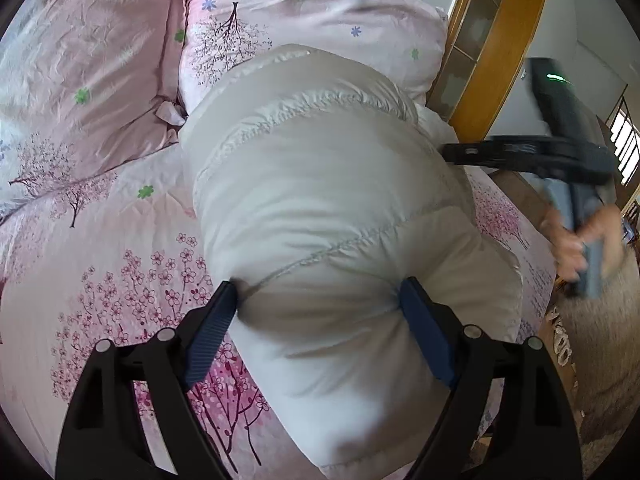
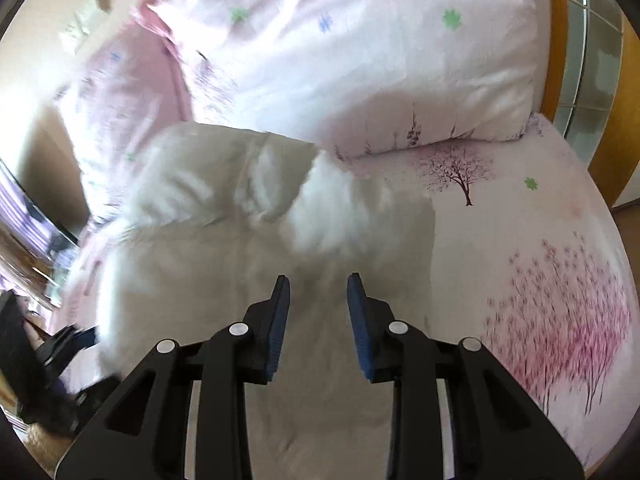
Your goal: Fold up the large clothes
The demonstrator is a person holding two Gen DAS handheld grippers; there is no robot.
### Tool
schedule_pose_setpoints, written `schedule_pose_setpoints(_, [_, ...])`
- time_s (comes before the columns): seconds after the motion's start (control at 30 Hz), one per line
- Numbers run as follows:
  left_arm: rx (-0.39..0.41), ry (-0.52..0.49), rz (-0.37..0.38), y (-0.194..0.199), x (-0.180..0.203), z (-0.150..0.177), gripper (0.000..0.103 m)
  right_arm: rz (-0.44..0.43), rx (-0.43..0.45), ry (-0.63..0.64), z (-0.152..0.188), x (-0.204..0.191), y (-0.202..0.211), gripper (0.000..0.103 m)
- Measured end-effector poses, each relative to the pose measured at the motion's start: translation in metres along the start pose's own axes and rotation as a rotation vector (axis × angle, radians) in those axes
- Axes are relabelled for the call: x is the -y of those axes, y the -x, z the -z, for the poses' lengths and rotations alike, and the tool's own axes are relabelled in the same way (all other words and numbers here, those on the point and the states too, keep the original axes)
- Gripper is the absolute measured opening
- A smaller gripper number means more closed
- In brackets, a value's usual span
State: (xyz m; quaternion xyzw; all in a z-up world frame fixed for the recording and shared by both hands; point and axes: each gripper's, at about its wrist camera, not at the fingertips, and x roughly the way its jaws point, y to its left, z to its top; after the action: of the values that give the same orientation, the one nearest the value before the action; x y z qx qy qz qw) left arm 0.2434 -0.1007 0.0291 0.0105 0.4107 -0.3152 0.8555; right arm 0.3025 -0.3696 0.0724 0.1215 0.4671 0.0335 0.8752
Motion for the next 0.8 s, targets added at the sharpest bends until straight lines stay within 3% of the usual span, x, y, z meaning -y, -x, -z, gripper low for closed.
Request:
schedule_pose_setpoints(0.07, [0.039, 0.009, 0.010, 0.011, -0.004, -0.010, 0.079, 0.003, -0.109, -0.014, -0.006, 0.010, -0.030, 0.030])
schedule_pose_setpoints(0.2, [0.124, 0.034, -0.045, 0.022, -0.021, -0.044, 0.079, -0.003, -0.172, -0.008, -0.003, 0.014, -0.049, 0.030])
schedule_pose_setpoints(0.37, [0.005, 0.034, -0.064, -0.016, -0.025, -0.061, 0.075, 0.025, -0.221, 0.039, -0.004, 0.011, -0.062, 0.030])
schedule_pose_setpoints(0.43, [0.000, 0.044, -0.068, -0.026, -0.026, -0.058, 0.075, 0.012, -0.227, 0.018, -0.005, 0.014, -0.066, 0.030])
schedule_pose_setpoints(0.6, [0.013, 0.018, -0.120, -0.019, -0.023, -0.050, 0.077, 0.046, -0.128, 0.035, 0.005, 0.011, -0.038, 0.031])
schedule_pose_setpoints(0.7, [0.035, 0.005, -0.154, -0.012, -0.023, -0.045, 0.080, -0.021, -0.049, 0.016, 0.027, 0.010, 0.001, 0.031])
schedule_pose_setpoints(0.8, [0.066, 0.008, -0.125, -0.001, -0.022, -0.042, 0.080, -0.064, 0.007, 0.010, 0.051, 0.008, 0.027, 0.037])
